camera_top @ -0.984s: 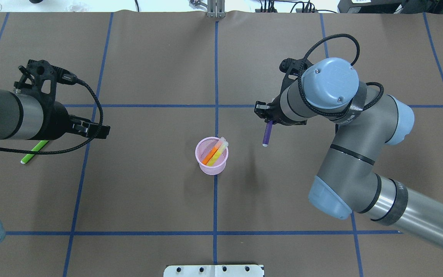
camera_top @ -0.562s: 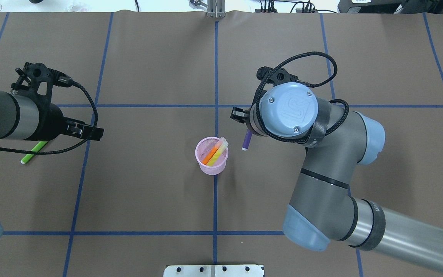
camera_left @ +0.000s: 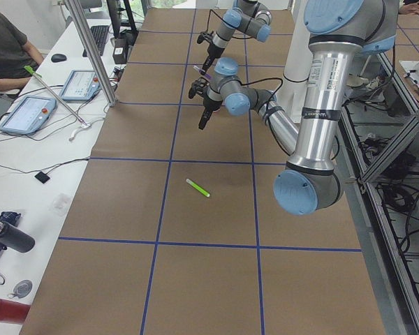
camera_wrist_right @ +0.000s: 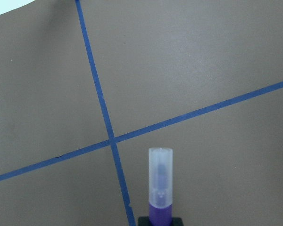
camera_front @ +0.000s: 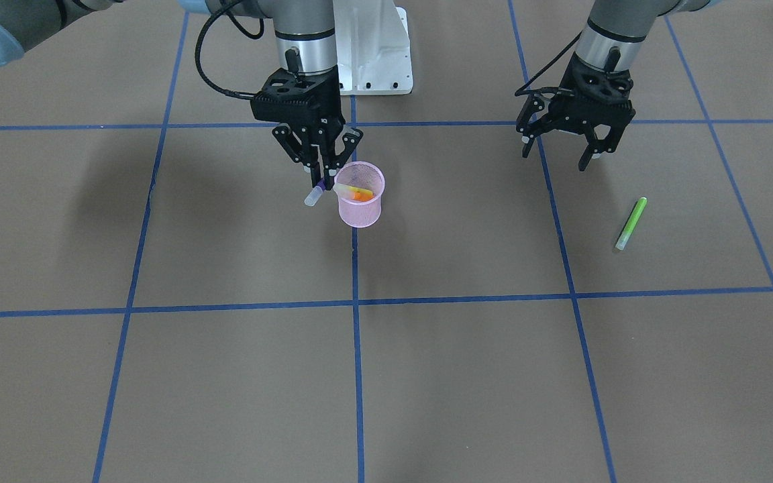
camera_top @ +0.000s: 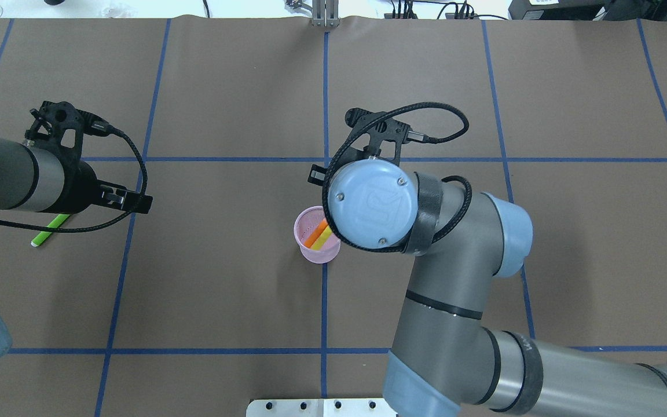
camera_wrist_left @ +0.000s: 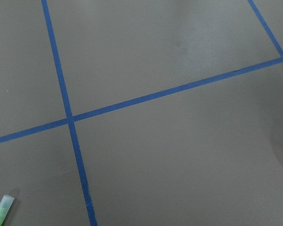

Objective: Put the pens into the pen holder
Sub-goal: 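Carry the purple pen over the cup and release it with the right gripper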

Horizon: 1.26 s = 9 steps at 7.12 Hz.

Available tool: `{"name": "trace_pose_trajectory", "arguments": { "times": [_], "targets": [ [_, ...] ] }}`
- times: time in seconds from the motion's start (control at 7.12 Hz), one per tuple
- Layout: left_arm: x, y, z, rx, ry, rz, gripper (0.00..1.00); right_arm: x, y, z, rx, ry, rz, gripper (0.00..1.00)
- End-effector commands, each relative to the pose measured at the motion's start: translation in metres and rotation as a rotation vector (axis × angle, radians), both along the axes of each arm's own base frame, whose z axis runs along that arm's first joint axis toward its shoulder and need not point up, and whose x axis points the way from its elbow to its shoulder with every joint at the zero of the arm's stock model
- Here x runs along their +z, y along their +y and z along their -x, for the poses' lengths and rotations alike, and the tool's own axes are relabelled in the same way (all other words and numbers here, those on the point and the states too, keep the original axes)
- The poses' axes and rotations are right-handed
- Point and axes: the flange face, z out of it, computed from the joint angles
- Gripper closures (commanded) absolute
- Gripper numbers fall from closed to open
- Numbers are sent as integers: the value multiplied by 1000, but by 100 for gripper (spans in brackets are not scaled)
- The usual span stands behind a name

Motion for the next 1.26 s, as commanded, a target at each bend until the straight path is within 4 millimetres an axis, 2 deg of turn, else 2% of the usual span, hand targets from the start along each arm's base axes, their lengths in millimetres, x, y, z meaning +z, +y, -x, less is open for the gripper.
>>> {"name": "trace_pose_trajectory", "arguments": {
  "times": [0.0,0.14,0.42,0.84,1.12],
  "targets": [
    [4,-2,-1,0,-7,4,1,-11,17,26,39,31,-73,100],
    [4,-2,-1,0,-7,5,1,-7,19,36,40,50,-77,100],
    [4,-2,-1,0,-7,5,1,-10,18,60,46,90,-98,100],
    [3,-2,-1,0,-6,4,1,-4,22,67,-4,142,-139,100],
    [4,-2,-1,0,-7,4,1,-7,23,67,-8,137,-141,100]
  ]
}}
